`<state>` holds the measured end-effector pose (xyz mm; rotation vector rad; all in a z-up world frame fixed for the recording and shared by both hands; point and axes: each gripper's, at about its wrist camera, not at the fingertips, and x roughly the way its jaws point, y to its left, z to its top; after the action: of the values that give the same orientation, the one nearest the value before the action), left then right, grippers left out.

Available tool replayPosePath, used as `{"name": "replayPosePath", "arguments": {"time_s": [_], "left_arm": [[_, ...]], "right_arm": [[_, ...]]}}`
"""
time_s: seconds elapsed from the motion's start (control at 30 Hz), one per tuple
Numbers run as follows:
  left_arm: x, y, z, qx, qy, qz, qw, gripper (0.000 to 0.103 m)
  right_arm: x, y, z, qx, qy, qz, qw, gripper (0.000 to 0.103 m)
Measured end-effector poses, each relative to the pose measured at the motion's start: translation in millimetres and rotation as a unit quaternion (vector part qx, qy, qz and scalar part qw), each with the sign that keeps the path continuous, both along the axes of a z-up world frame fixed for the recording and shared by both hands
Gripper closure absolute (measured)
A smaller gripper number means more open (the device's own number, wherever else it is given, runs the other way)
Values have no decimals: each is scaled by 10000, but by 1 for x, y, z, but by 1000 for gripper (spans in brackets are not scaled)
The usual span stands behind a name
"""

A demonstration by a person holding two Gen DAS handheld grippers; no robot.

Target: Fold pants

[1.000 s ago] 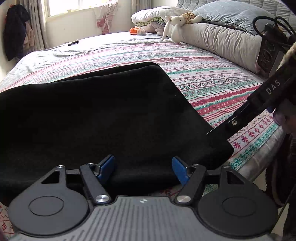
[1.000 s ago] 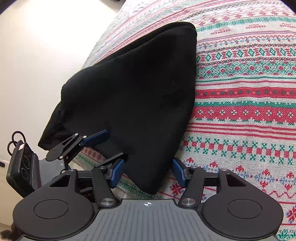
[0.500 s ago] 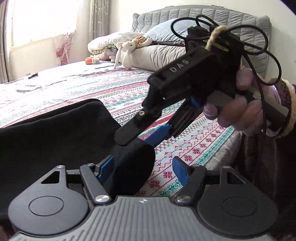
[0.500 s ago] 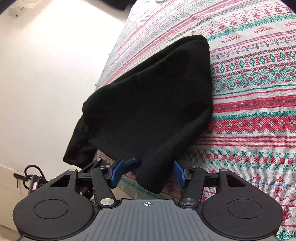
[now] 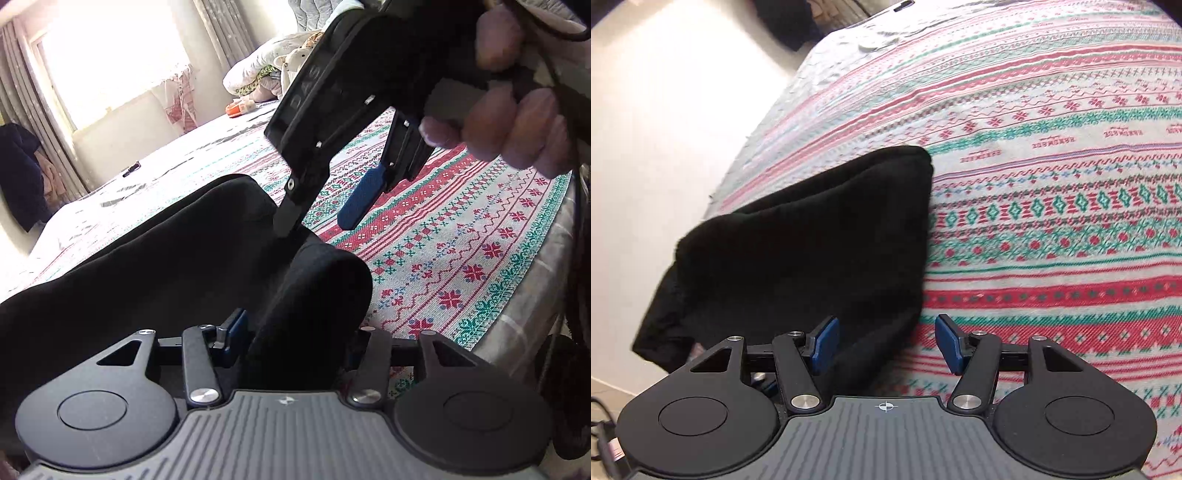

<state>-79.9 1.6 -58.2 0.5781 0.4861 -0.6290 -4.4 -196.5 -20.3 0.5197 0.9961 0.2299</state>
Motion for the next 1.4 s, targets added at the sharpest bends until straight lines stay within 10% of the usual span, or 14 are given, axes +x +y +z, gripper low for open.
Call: {"name": "replayPosePath", "arguments": {"time_s": [0.27, 0.67, 0.77, 0.87, 1.4], "left_arm": [[-10, 5, -4, -224, -109, 226, 9994, 35], [-21, 6, -2, -425, -108, 672, 9968, 43], [-26, -2, -2, -136, -280, 786, 9964, 70], [-36, -10, 6, 33, -546, 891, 9945, 73], [-107, -73, 83, -1525, 31, 321, 9878, 73]], "right_arm": [[36, 15, -15, -511, -456, 203, 9974, 50], [90, -10, -22, 211, -447, -356, 9981, 51], [94, -11, -21, 400, -363, -370, 9979, 74], [94, -16, -16, 666, -211, -498, 9963, 83], [3, -138, 41, 1589, -186, -1661, 9730, 87]]}}
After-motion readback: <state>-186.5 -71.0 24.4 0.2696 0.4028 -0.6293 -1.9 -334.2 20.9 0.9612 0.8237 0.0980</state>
